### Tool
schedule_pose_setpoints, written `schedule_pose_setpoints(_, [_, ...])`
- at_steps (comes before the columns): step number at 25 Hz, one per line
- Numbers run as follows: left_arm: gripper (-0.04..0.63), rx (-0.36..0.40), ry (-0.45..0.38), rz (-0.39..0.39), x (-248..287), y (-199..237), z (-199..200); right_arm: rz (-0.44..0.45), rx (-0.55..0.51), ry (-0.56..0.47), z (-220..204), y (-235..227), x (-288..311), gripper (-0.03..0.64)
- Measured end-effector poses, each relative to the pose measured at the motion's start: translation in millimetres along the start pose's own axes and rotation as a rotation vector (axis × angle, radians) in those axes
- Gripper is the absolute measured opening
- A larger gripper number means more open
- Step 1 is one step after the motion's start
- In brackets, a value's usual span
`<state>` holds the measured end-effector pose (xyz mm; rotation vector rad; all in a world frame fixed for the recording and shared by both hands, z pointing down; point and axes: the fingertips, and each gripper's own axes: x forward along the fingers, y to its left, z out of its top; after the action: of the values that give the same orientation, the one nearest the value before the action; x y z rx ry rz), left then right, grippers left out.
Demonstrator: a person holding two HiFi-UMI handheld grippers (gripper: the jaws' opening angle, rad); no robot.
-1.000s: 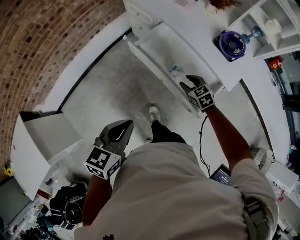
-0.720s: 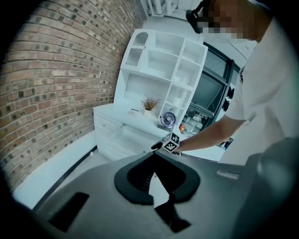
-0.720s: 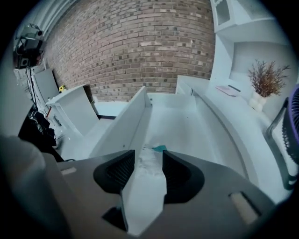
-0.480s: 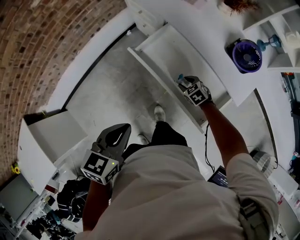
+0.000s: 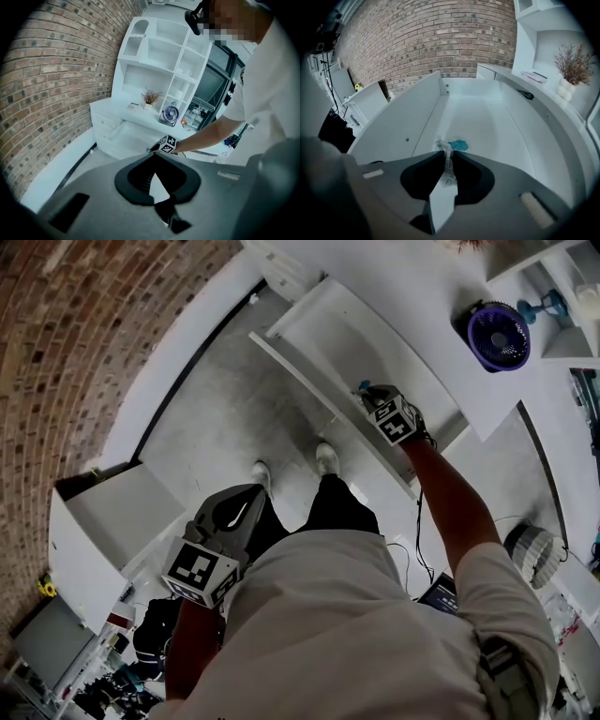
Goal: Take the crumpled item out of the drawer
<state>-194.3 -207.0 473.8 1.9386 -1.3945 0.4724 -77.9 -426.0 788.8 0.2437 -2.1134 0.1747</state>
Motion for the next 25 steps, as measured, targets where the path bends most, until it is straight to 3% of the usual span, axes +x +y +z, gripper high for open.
schedule_pose_setpoints(6, [0.007,0.064,-0.035,-0.07,-12.5,2.9,8.3,-0.053,0.062,-0.024,8.6,4.9,-31.0,0.066])
schedule_pose_setpoints(15, [0.008,0.157,-0.1,-0.201,-45.3,16.6,17.4,-0.209,0.147,-0.078,31.0,11.9,-104.8,0.063])
schedule_pose_setpoints(25, [0.007,0.237,-0.155,-0.338,-92.3,41.8,8.9,-0.361,0.24,-0.142,61.7,65.5,-181.4,0.061])
